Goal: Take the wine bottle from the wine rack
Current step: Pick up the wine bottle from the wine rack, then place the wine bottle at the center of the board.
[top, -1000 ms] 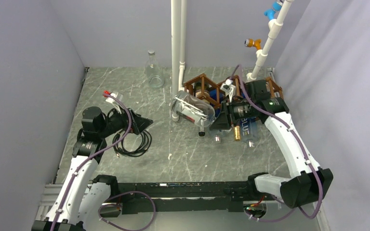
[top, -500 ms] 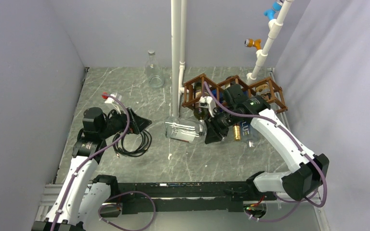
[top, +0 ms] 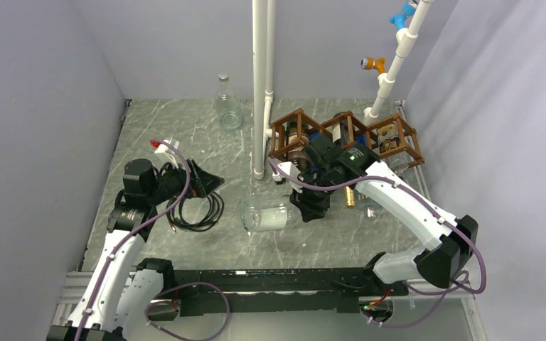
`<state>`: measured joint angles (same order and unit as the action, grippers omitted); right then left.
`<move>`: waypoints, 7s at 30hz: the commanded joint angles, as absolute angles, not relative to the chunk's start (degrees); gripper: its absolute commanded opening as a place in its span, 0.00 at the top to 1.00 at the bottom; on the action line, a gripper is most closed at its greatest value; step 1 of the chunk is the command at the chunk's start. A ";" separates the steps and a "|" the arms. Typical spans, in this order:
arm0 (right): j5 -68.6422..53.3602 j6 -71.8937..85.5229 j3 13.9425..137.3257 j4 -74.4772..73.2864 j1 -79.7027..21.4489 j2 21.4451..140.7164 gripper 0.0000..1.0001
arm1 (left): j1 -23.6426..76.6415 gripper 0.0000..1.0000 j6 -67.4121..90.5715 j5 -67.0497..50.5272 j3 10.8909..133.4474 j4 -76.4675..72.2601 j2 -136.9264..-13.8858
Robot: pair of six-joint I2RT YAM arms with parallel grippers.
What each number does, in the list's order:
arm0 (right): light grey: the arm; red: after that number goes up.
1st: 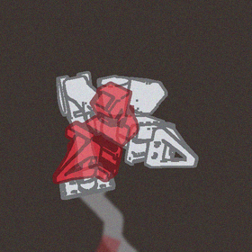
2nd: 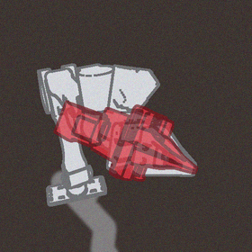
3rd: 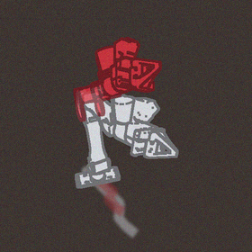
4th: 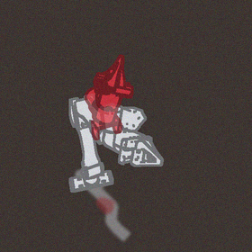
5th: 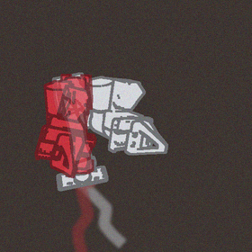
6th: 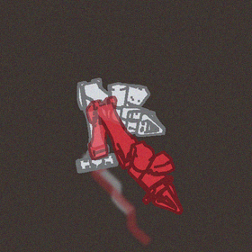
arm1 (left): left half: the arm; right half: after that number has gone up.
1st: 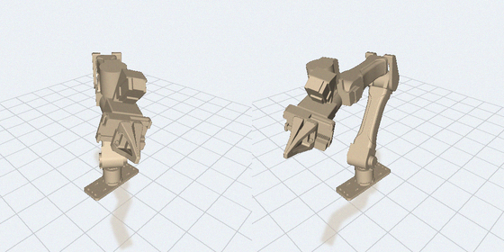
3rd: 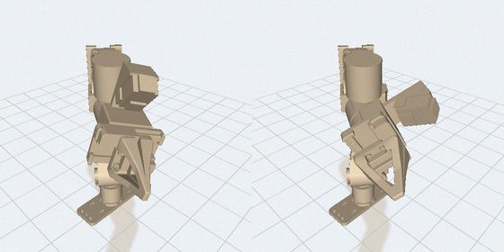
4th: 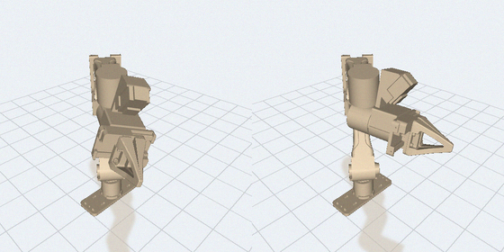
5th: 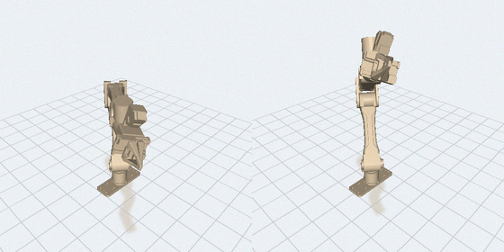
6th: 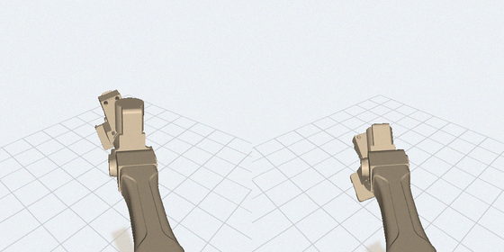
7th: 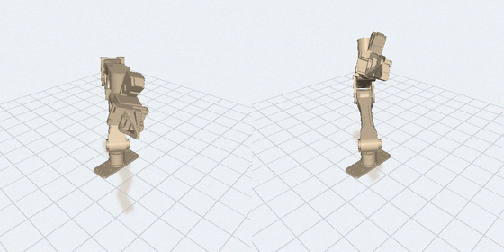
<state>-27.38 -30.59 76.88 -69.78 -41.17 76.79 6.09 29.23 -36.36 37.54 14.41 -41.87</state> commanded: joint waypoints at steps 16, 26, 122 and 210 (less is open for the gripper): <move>-21.91 -43.43 83.13 -70.85 -48.57 77.50 1.00 | 6.31 0.00 33.65 -39.64 34.62 9.93 -43.14; -14.91 -45.85 81.80 -71.79 -52.43 78.67 1.00 | 7.05 0.00 36.21 -40.60 32.71 8.59 -43.80; 6.59 -52.31 79.51 -75.26 -63.15 82.83 0.84 | 42.88 0.02 32.41 -18.90 22.22 -8.33 -56.03; -0.82 -46.41 83.41 -73.45 -61.33 85.06 0.56 | 70.58 0.06 -5.35 4.44 4.49 -62.43 -73.59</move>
<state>1.37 -47.35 79.61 -76.66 -61.06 86.30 70.37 -6.13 2.98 5.34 -60.88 -72.38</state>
